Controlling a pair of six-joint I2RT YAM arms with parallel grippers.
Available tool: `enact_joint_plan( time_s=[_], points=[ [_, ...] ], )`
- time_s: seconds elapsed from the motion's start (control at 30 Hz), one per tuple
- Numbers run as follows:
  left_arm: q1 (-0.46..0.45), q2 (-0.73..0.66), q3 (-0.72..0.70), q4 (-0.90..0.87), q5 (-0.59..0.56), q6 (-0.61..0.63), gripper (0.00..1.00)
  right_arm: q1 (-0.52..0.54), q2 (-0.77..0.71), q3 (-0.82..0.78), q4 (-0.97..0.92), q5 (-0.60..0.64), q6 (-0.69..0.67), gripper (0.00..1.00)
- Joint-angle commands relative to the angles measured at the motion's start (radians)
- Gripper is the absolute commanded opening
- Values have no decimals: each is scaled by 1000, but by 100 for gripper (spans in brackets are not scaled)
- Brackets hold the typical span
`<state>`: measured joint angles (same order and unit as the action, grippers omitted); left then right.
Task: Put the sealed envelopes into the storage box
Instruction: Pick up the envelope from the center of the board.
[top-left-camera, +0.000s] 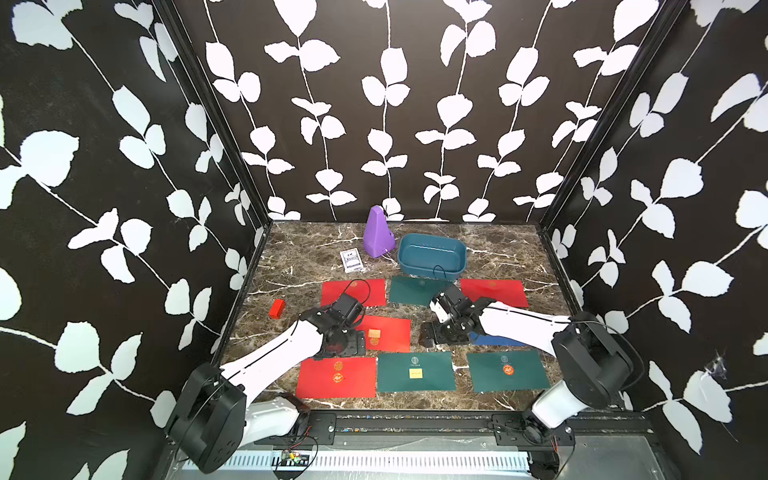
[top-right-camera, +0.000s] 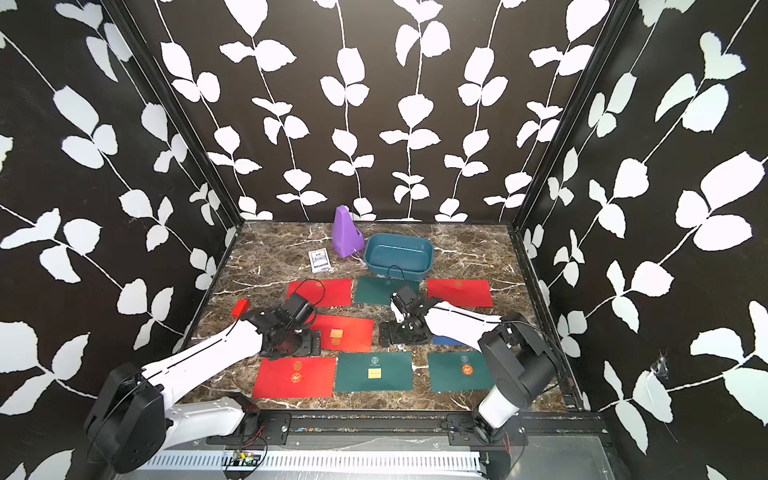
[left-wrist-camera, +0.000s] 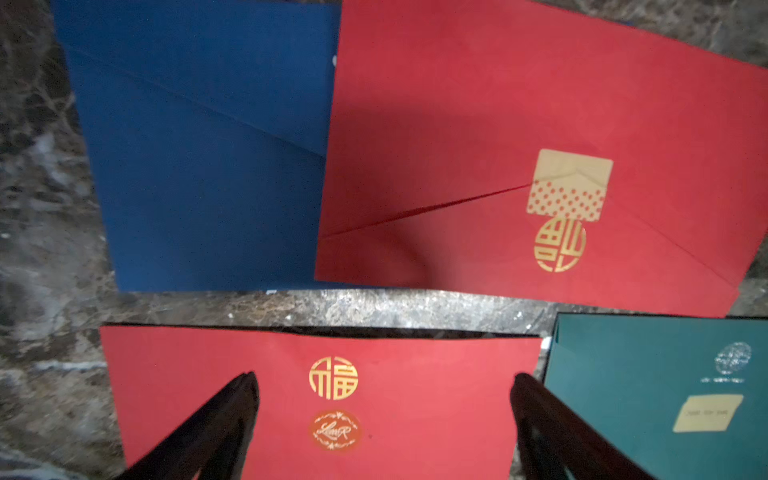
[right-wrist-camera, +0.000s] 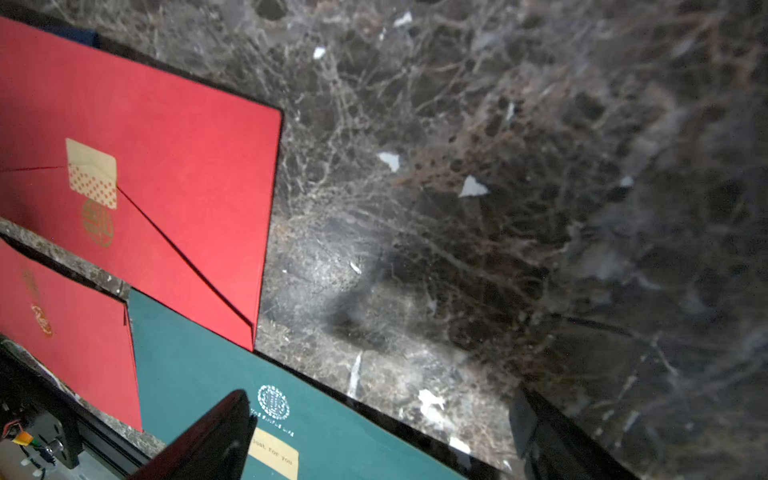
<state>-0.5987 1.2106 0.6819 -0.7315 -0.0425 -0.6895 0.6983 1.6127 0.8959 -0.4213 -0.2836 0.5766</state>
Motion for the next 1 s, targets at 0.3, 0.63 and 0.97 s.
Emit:
enact_joint_plan(
  time_s=[0.3, 0.63, 0.97],
  points=[
    [184, -23, -138, 350, 209, 33, 81, 9, 41, 17, 29, 1, -2, 95],
    [211, 26, -185, 411, 278, 51, 71, 10, 45, 15, 35, -4, -2, 93],
    [211, 41, -208, 442, 277, 63, 51, 9, 79, 35, 35, -1, -7, 92]
  ],
)
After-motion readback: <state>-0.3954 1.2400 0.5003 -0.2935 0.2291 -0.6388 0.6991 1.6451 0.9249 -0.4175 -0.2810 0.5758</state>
